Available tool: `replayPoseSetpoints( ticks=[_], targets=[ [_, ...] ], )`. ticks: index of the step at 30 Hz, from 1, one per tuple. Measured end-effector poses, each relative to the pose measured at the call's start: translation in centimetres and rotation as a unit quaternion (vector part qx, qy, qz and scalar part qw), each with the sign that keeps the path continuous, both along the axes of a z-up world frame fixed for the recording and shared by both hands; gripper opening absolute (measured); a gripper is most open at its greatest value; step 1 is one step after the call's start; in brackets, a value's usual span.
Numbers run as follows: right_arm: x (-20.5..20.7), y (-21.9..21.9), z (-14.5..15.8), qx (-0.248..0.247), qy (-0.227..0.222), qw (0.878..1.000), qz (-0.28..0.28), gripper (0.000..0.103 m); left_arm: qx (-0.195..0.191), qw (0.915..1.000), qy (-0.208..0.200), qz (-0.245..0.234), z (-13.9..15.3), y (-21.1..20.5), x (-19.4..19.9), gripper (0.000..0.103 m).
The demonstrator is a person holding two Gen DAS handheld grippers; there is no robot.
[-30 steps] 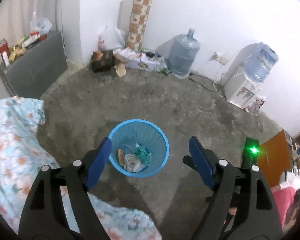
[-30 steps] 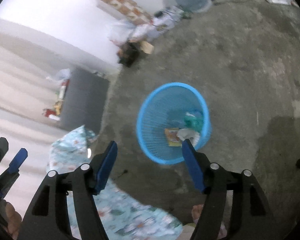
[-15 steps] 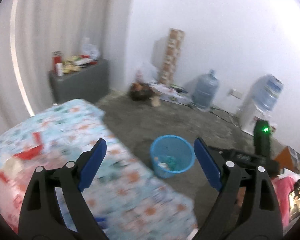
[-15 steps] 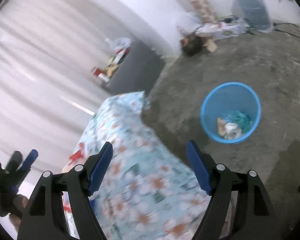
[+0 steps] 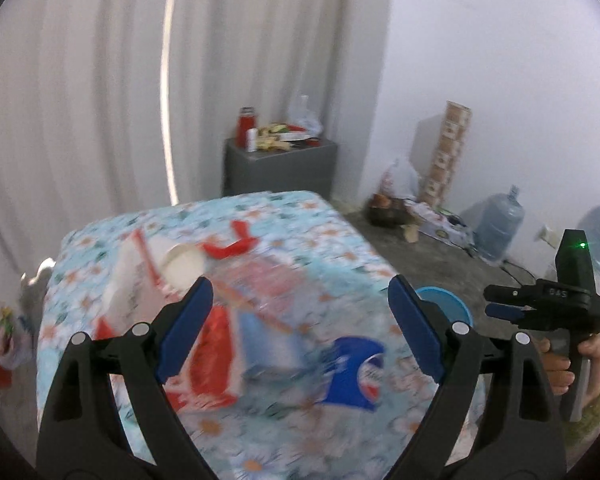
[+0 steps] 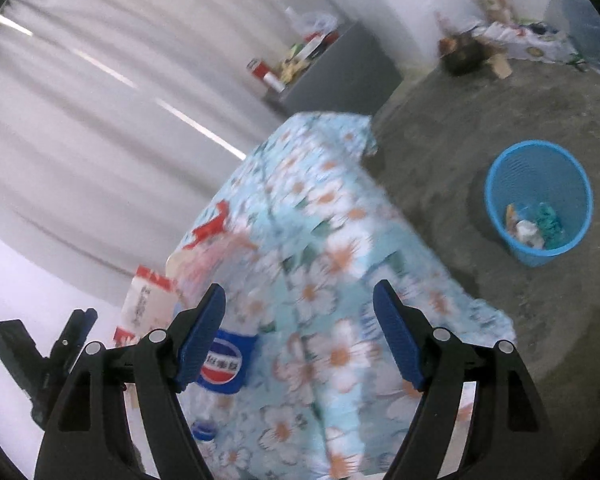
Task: Collect trash
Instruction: 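Move both grippers back from the basket to the trash on the bed, then grasp the clear plastic bag with the right gripper while the left gripper reaches the red packet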
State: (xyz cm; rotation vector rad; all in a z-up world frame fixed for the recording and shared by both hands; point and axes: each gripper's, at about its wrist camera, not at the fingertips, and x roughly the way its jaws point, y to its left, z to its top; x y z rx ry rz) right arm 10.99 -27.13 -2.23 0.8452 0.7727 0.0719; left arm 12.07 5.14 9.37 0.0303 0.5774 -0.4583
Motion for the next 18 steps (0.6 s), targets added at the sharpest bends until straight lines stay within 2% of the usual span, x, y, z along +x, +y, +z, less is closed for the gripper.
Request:
replayPoseSetpoints(
  ticks=[8, 15, 18],
  targets=[
    [2.3, 3.4, -1.2, 0.023, 0.02, 0.998, 0.052, 0.074, 0.008, 0.9997, 0.006, 0.024, -3.0, 2.2, -0.3, 0.085],
    [6.3, 4.2, -0.8, 0.097, 0.004, 0.99, 0.098, 0.074, 0.002, 0.9997, 0.013, 0.021, -5.2, 1.8, 0.3, 0.085],
    [8.9, 4.3, -0.2, 0.122, 0.003, 0.985, 0.119, 0.074, -0.021, 0.9993, 0.019, 0.024, -5.5, 2.0, 0.9, 0.085]
  ],
)
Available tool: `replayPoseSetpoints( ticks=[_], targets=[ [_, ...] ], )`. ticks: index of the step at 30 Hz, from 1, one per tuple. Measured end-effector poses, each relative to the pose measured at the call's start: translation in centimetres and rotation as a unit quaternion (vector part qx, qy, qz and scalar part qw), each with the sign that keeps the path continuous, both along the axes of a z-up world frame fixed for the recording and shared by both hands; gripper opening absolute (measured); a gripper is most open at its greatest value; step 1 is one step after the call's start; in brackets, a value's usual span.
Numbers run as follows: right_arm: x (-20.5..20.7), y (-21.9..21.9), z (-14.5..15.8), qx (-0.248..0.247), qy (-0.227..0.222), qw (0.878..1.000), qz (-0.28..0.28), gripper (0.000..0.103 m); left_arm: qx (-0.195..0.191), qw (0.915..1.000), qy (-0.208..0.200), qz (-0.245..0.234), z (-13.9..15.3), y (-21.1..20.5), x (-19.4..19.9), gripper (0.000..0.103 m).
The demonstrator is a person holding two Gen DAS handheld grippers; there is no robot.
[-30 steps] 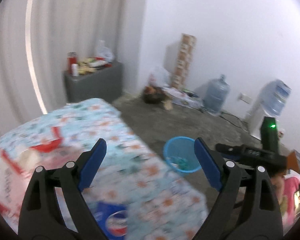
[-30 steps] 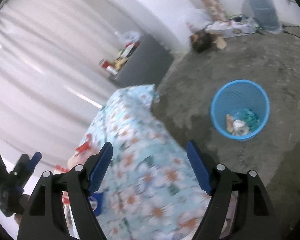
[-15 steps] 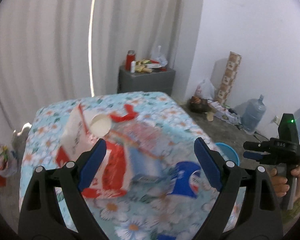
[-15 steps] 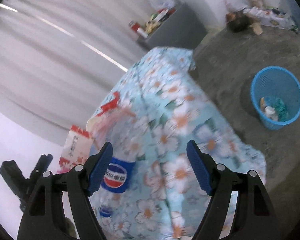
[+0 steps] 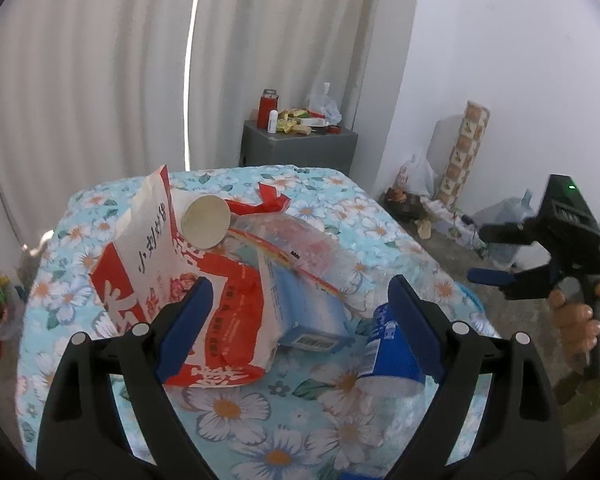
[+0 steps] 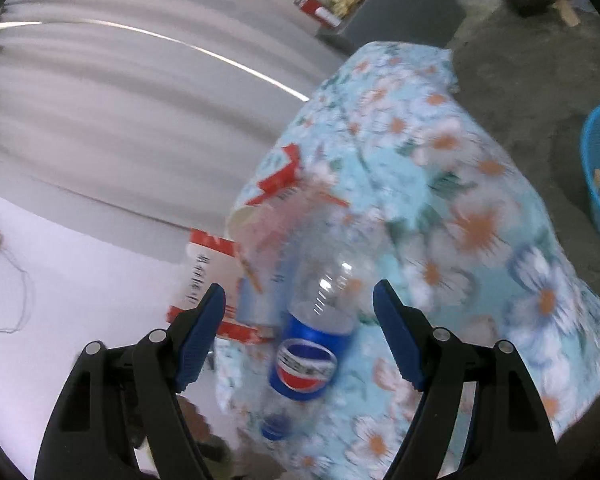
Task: Collect trash
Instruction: 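Grasp the clear plastic bag with the right gripper while the left gripper reaches the red packet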
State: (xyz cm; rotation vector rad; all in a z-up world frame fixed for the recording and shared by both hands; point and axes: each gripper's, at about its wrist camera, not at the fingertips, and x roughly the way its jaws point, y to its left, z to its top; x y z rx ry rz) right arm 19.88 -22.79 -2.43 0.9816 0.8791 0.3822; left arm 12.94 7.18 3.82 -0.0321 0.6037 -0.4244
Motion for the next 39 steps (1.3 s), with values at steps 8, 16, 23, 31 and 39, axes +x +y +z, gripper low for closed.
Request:
replayPoseSetpoints(
  ticks=[8, 16, 23, 31, 39],
  targets=[
    [8.3, 0.6, -1.8, 0.053, 0.058, 0.996, 0.052, 0.074, -0.014, 0.9995, -0.024, 0.012, -0.1, -0.1, 1.0, 0.085],
    [14.7, 1.1, -7.4, 0.075, 0.16, 0.98, 0.092, 0.074, 0.01, 0.9991, -0.039, 0.014, -0.3, -1.0, 1.3, 0.085],
    [16.2, 2.2, -9.6, 0.115, 0.184, 0.966, 0.138, 0.074, 0.033, 0.9983, -0.044, 0.02, -0.5, -1.8, 1.8, 0.085],
    [17.4, 3.9, -10.3, 0.119, 0.185, 0.96, 0.176, 0.057, 0.041, 0.9981, -0.04, 0.023, -0.8, -2.5, 2.1, 0.085],
    [17.3, 3.6, -11.3, 0.131, 0.175, 0.963, 0.16, 0.02, 0.047, 0.9978, -0.039, 0.026, -0.8, -3.0, 2.5, 0.085]
  ],
)
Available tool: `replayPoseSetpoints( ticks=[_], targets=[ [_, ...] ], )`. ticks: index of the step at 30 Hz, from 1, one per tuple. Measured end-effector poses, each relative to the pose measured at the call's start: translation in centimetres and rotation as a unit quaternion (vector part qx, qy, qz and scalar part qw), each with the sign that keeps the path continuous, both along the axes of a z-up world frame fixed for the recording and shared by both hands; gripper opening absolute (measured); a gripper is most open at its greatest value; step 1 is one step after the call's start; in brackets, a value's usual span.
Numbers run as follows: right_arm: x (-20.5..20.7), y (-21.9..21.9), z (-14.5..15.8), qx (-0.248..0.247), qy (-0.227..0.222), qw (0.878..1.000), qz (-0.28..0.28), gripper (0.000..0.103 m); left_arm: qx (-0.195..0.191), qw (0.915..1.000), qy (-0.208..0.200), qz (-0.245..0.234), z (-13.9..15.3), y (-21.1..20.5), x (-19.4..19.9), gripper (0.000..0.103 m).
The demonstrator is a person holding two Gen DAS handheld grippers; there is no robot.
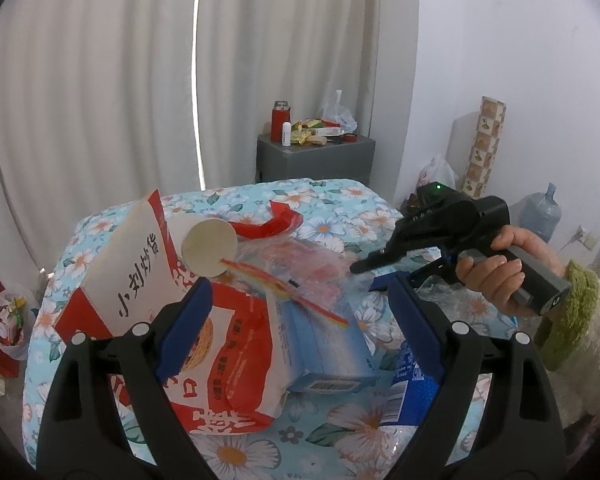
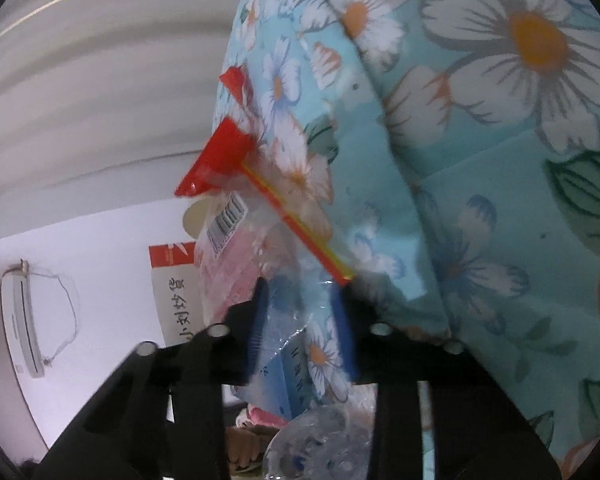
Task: Collect trash
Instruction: 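Grasp the clear plastic bag with the right gripper while the left gripper reaches the red packet, then close the left gripper on the red packet while the right gripper holds the clear bag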
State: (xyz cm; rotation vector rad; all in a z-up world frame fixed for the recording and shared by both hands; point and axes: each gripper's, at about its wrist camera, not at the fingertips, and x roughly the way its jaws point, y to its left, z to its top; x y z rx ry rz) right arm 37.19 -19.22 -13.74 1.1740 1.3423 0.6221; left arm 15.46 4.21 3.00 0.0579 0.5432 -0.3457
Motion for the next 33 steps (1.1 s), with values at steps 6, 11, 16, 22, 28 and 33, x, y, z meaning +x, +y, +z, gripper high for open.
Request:
replayPoseSetpoints(
  ticks=[6, 11, 16, 22, 28, 33],
  targets=[
    [-0.8, -1.5, -0.1, 0.034, -0.027, 0.998, -0.038, 0.007, -0.013, 0.9999, -0.006, -0.007, 1.0, -0.8, 1.1, 0.085],
    [-2.2, -2.9, 0.0, 0.069, -0.05, 0.993, -0.077, 0.005, -0.02, 0.9997, -0.008, -0.011, 1.8, -1.5, 2.7, 0.084],
    [-4.2, -6.4, -0.7, 0.094, -0.062, 0.984, -0.136, 0.005, -0.024, 0.9995, 0.019, -0.001, 2.0, -2.2, 5.4, 0.08],
    [-7.3, -9.9, -1.1, 0.076, -0.072, 0.971, -0.215, 0.004, -0.02, 0.9974, 0.07, 0.006, 0.9, -2.9, 9.2, 0.066],
    [-10.2, -11.3, -2.5, 0.086, -0.072, 0.956, -0.269, 0.004, 0.091, 0.9924, 0.083, -0.005, -1.7, -6.0, 11.5, 0.063],
    [-10.7, -10.1, -3.4, 0.098, -0.073, 0.953, -0.277, 0.004, 0.181, 0.9795, 0.088, -0.013, -3.9, -8.3, 13.3, 0.063]
  ],
)
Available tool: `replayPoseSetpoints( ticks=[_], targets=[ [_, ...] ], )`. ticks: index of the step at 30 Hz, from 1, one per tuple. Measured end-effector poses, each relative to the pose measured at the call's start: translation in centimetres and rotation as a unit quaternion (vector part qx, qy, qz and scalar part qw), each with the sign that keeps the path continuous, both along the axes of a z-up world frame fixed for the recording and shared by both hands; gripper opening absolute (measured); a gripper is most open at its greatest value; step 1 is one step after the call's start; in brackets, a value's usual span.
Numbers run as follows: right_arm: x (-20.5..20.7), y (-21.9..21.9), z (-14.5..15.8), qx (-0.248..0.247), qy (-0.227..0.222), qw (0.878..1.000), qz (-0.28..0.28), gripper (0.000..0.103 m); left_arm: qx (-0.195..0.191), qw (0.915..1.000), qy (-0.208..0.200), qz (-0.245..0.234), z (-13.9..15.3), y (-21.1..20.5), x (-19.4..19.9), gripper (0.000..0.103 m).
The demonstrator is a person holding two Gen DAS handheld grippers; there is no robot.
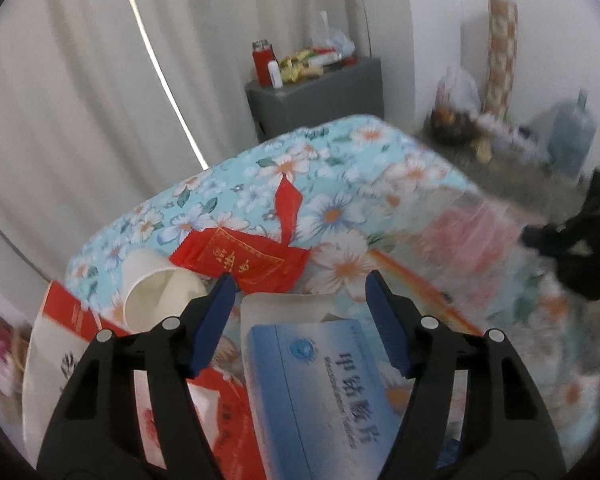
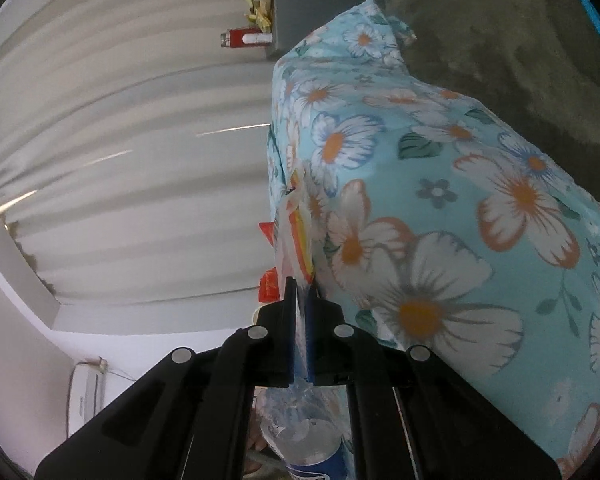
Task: Collect trash
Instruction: 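Close the left gripper on the red packet while the right gripper holds the clear bag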
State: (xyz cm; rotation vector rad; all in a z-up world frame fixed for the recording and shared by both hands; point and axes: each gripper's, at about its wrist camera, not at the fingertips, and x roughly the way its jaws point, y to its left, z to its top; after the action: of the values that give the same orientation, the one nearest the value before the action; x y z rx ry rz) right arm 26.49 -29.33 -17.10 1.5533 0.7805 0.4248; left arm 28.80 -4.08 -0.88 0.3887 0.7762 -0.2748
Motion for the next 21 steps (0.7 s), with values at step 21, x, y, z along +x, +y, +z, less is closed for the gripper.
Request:
replayPoseSetpoints(
  ticks=[21],
  targets=[
    [0.2, -1.4, 0.7, -0.008, -0.009, 1.0, 0.011, 0.004, 0.129, 0.9843, 0.117, -0.027, -1.5, -3.1, 6.8, 0.063]
  ],
)
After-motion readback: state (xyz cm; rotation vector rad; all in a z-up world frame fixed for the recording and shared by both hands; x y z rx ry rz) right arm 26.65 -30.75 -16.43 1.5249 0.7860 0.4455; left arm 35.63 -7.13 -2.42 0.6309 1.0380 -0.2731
